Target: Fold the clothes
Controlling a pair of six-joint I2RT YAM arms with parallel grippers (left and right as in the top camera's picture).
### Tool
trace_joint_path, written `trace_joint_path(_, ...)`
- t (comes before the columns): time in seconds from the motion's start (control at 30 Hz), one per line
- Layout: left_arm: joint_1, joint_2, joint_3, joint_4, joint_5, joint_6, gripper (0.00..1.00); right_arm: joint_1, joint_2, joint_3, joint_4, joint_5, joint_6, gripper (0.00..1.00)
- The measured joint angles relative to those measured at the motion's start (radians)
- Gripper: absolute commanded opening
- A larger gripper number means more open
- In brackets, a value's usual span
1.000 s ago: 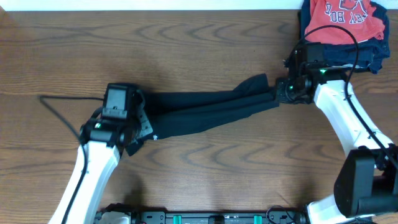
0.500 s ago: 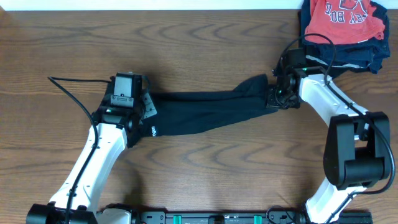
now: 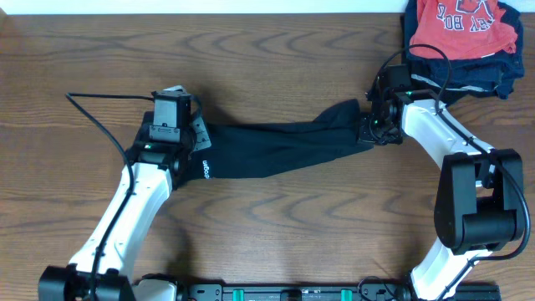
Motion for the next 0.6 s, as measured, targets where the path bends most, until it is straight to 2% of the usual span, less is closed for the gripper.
trace_joint_path(0.1, 0.0, 0.056, 0.0, -0.01, -0.003, 0.013, 0.07, 0.0, 0.0, 0.0, 0.002, 0.0, 0.0, 0.01)
trace_joint_path(0.13, 0.0, 0.082, 0.0, -0.015, -0.004, 0.014, 0.13, 0.0, 0.0, 0.0, 0.008, 0.0, 0.0, 0.01)
trace_joint_path(0.2, 0.0, 0.118, 0.0, -0.019, -0.006, 0.021, 0.16, 0.0, 0.0, 0.0, 0.029, 0.0, -0.001, 0.01)
trace_joint_path(0.4, 0.0, 0.178, 0.0, -0.031, -0.011, 0.021, 0.15, 0.0, 0.0, 0.0, 0.128, -0.051, -0.014, 0.01)
trace_joint_path(0.6, 0.0, 0.179, 0.0, -0.064, -0.011, 0.021, 0.15, 0.0, 0.0, 0.026, 0.085, -0.101, -0.021, 0.01)
